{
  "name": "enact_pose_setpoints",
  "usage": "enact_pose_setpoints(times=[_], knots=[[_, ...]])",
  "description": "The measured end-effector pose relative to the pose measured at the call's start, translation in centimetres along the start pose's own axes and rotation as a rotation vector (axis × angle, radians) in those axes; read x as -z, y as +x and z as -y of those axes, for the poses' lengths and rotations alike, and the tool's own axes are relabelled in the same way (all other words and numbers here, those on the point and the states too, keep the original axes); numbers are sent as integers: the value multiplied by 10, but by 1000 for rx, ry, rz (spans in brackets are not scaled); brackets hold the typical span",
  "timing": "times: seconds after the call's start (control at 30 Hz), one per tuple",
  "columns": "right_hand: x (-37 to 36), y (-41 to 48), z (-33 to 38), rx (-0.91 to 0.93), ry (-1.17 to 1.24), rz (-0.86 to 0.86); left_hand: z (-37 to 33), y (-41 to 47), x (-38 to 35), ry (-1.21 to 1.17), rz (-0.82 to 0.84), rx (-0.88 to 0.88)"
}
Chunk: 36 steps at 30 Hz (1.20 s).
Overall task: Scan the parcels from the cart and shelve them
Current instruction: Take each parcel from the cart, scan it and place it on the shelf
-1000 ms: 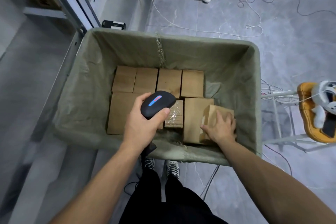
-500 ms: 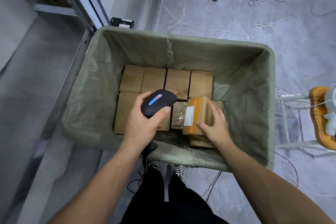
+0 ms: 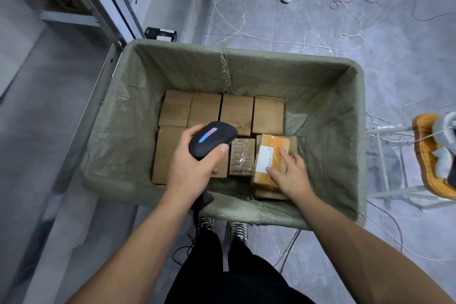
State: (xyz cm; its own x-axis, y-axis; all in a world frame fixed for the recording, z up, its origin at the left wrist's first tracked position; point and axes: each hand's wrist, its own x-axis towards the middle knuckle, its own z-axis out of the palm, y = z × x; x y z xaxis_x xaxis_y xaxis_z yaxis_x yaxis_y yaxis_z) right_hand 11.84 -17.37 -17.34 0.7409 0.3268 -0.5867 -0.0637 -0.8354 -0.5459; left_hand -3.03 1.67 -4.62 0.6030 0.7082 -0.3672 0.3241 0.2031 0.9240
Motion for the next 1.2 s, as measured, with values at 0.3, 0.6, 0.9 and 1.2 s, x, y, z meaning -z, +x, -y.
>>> enact_pose_setpoints(times=[0.3,0.6,0.9,1.2], knots=[[-10,-7,15,-135,-194,-144,0,-5,4,33,-22,8],[-1,1,-1,-240,-101,-127,-5,-9,1,51,-25,-1],[2,-12,5,3,157,-51,-10,-25,2,55,-56,-30],[27,-27,47,319,335,-73,-23,-58,5,45,-127,-122]])
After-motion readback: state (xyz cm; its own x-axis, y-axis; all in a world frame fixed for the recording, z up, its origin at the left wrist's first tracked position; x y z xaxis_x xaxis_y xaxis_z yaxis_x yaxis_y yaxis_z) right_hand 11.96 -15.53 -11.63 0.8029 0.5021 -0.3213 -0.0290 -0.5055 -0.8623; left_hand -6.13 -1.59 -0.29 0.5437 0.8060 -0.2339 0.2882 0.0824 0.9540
